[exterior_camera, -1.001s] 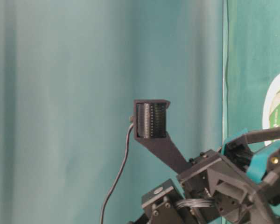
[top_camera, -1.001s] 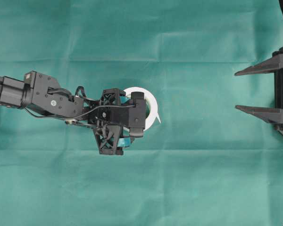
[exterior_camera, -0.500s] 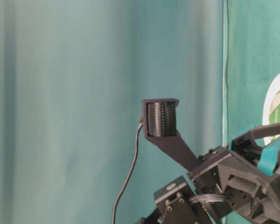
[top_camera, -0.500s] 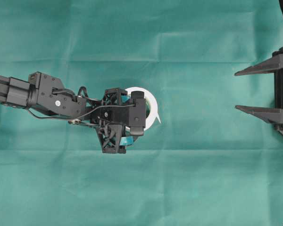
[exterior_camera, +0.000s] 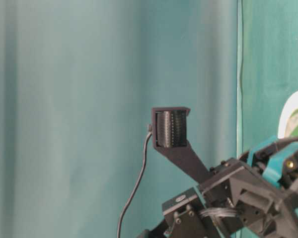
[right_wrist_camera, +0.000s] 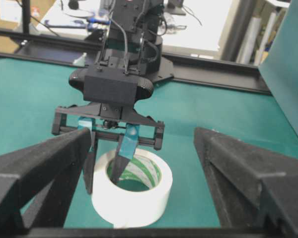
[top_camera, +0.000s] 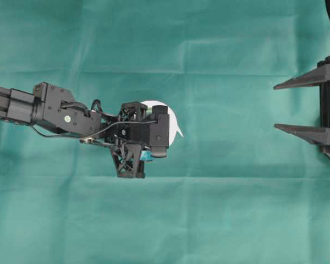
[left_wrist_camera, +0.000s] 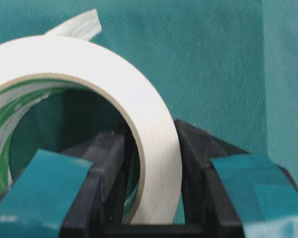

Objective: Peel off the duct tape with your right arm.
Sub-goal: 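Lift and tilt the roll upright with the left gripper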

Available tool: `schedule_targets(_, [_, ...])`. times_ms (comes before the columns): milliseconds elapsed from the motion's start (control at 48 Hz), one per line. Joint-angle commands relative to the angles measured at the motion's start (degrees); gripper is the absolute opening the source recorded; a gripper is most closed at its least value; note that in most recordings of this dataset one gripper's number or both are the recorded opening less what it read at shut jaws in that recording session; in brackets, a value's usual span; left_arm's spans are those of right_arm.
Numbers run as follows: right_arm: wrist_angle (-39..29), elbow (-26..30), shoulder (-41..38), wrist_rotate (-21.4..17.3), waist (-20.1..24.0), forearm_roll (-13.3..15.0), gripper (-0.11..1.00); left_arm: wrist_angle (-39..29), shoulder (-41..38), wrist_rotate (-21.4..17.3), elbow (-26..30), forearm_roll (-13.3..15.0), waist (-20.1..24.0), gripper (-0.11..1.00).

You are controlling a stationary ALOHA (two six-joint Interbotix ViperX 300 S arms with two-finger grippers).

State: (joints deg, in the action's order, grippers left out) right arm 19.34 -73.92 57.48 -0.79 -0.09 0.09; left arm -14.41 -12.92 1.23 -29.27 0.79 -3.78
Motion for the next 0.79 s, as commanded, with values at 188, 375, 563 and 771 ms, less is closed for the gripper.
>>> schedule_targets(188, [0.62,0.44,-0.18,0.0,-0.09,0.0,0.62,-2.99,9.14,-0.26,1.23,-0.35,-0.44,0.22])
schedule_targets(375, [0.53,0.62,-0.26,0.0,-0.09,0.09,0.62,-8.96,14.24,-3.69,4.48,-0.35,-0.44,0.22])
schedule_targets(563, [0.62,0.79,-0.44,0.0,0.0,0.0,0.62,-15.12,16.61,-4.83,8.88,-0.35,-0.44,0.22])
schedule_targets(771, [0.44,0.97,-0.35,0.0,-0.09,0.09,0.62,-22.24,16.79,-7.56,13.89,-0.44,-0.44,0.22])
